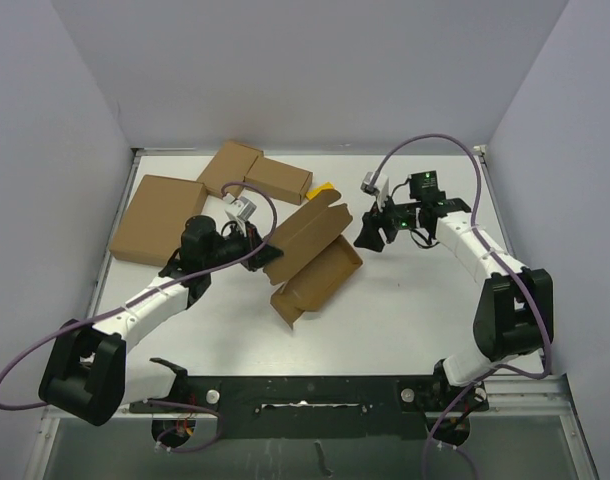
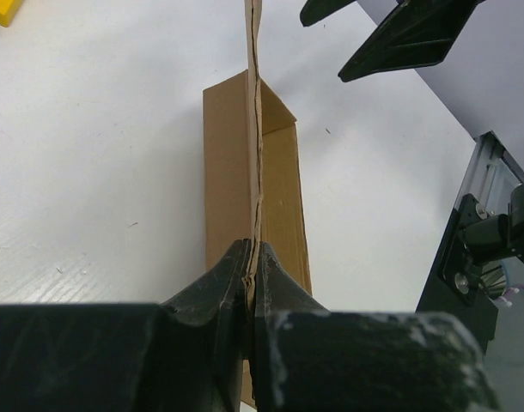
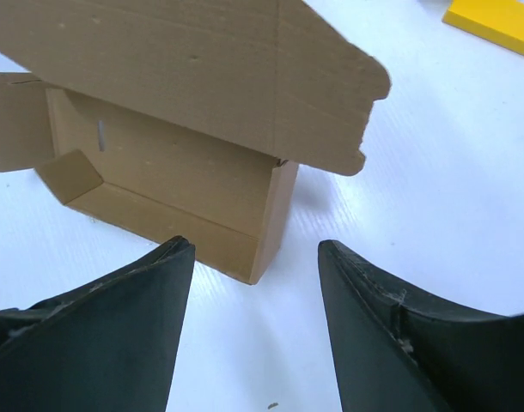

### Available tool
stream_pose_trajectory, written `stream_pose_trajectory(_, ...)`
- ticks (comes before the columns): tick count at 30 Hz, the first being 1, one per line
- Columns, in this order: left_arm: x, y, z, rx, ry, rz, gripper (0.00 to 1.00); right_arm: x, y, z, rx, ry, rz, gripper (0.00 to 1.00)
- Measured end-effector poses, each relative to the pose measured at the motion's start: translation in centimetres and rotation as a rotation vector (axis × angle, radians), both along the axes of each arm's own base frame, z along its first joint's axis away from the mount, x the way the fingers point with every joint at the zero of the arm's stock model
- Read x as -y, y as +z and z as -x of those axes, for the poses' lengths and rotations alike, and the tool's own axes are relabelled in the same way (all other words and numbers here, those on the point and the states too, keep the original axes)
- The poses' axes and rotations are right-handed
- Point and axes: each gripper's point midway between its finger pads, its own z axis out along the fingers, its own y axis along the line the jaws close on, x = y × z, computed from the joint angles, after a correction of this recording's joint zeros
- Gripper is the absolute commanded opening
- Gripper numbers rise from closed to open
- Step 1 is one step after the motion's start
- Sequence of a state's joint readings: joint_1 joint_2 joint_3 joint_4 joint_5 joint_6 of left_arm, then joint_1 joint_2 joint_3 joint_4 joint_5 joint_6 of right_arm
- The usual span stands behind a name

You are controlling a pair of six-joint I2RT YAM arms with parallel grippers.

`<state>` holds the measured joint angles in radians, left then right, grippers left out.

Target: Fold the paper box

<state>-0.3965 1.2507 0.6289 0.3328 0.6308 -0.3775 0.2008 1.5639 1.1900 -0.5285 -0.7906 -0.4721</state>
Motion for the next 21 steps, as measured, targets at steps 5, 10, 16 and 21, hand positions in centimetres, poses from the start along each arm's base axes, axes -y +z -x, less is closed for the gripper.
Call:
stream_pose_trajectory(5,-0.2,-0.4,0.0,0.014,-0.001,-0.027,0.00,0.0,-0.2,1.0,-0.028,0.034,-0.060,0.59)
stream_pose_trajectory(10,-0.6,-0.2,0.2,0.032,-0.002,-0.054,0.00,1.2,0.9,1.5,-0.019,0.015,-0.127,0.59)
stream_pose_trajectory(16,-1.6,1.5,-0.5,0.065,0.023,-0.056,0.00,2.6,2.5,0.4,0.021,-0.026,-0.178,0.59)
stream_pose_trajectory(21,-1.6,2.0,-0.3,0.038,-0.024,-0.026,0.00,2.6,2.5,0.5,0.015,-0.027,-0.189,0.59)
